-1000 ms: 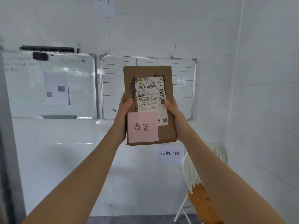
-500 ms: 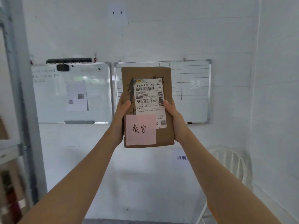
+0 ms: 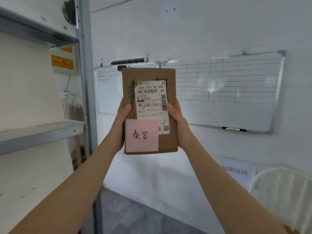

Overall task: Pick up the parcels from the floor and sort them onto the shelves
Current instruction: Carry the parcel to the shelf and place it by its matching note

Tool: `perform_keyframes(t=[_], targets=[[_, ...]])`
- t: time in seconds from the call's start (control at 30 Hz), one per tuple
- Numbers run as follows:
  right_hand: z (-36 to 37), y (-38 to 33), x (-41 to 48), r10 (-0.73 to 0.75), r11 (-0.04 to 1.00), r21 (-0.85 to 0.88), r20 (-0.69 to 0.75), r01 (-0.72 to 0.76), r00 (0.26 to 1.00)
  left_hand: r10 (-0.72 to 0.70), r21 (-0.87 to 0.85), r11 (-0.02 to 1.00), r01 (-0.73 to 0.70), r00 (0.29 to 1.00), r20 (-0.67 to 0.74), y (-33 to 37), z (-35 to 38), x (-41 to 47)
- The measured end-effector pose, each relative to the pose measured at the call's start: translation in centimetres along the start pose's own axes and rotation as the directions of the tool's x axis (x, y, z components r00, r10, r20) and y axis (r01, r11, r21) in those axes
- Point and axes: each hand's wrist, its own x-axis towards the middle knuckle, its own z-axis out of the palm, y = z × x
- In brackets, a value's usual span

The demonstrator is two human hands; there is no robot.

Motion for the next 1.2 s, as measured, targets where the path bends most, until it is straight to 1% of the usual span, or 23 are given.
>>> perform_keyframes(t=[0.1,0.17,0.27,0.37,0.47,0.57,0.67,0.77,0.9,1.07,1.2], targets=[[2.9,0.6,-0.5,0.042,0.998,0.052,0.09,-0.047,0.995,-0.021,0.029,0.999,0.025,0.993,-0.113,2.2,-1.3,-3.5],[4.7,1.1,-0.6,0.027,0.996,0.078,0.126,-0.037,0.992,-0.023,0.04,0.999,0.03,0.986,-0.163,3.6,-1.9,-5.5],[9.0,2.1,-0.9,0.042,0.98,0.178,0.233,-0.085,0.972,0.031,0.076,0.997,-0.01,0.961,-0.274,6.5,-3.7,-9.6],[14.6,3.2,-1.5,0.078,0.96,0.228,0.34,-0.163,0.937,0.088,0.144,0.989,-0.036,0.923,-0.374,10.0,-6.1,-14.1],[20.5,4.2,-2.4,0.076,0.936,0.282,0.426,-0.212,0.901,0.137,0.211,0.976,-0.043,0.879,-0.457,13.6,-8.3,-18.9],[27.1,5.0,-3.8,0.078,0.904,0.323,0.518,-0.28,0.852,0.192,0.26,0.964,-0.055,0.82,-0.539,17.4,-10.4,-24.2],[34.4,5.3,-6.2,0.092,0.862,0.34,0.626,-0.376,0.775,0.25,0.335,0.941,-0.045,0.759,-0.6,21.4,-12.4,-30.4],[41.8,5.3,-9.4,0.06,0.825,0.37,0.694,-0.428,0.717,0.32,0.404,0.914,-0.037,0.679,-0.66,25.6,-13.9,-37.2],[51.6,4.2,-14.9,0.031,0.769,0.378,0.784,-0.516,0.62,0.403,0.485,0.874,-0.028,0.599,-0.692,31.2,-14.6,-46.3],[62.8,1.7,-22.8,-0.013,0.717,0.385,0.841,-0.581,0.541,0.486,0.561,0.827,0.019,0.476,-0.733,38.2,-15.0,-57.8],[71.1,-0.3,-28.8,-0.064,0.679,0.385,0.879,-0.625,0.472,0.552,0.628,0.776,0.06,0.416,-0.722,43.4,-14.8,-66.3]])
